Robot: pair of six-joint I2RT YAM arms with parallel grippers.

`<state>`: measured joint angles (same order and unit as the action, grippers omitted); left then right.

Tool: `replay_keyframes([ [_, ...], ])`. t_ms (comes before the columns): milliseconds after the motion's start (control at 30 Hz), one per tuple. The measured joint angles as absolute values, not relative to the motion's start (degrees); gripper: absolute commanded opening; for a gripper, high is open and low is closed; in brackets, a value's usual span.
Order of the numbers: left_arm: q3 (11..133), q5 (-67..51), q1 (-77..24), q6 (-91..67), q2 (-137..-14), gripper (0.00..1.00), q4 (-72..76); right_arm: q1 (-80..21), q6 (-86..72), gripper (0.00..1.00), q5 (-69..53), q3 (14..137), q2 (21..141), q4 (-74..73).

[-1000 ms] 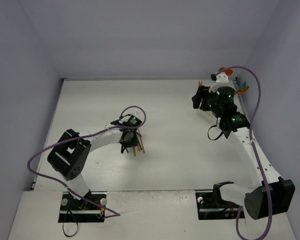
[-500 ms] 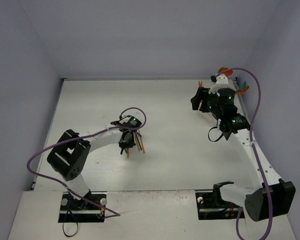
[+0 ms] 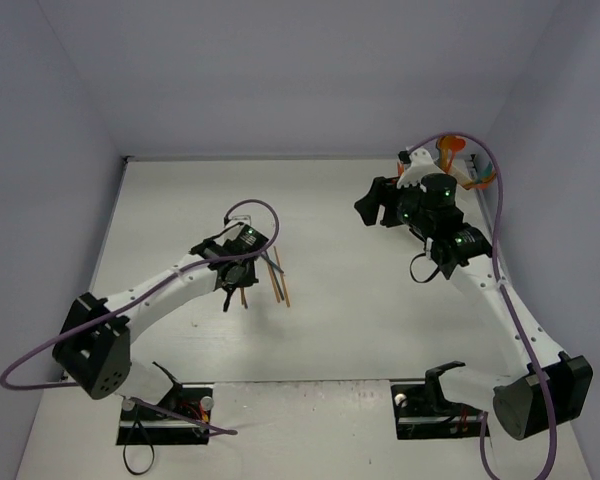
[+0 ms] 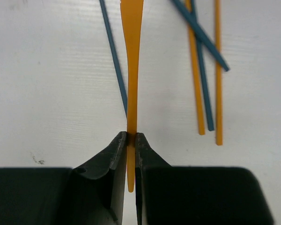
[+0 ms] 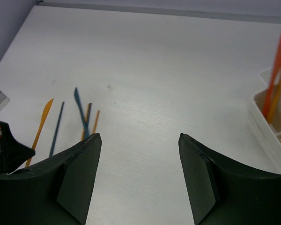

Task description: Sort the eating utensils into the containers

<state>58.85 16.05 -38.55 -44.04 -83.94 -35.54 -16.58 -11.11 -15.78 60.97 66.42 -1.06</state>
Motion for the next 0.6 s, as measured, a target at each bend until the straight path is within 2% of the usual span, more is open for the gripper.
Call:
replay_keyframes([
  [300,56.8,9.6,-39.7,-30.3,-65.6,0.00,-20.5,-23.7,-15.4,0.68,-26.2,68.8,73.1,-1.0],
  [600,56.5,2.0,-42.3,-19.6,-62.3,0.00,-11.6,-33.6,-17.9,0.65,-31.1,76.9,80.6,-0.2],
])
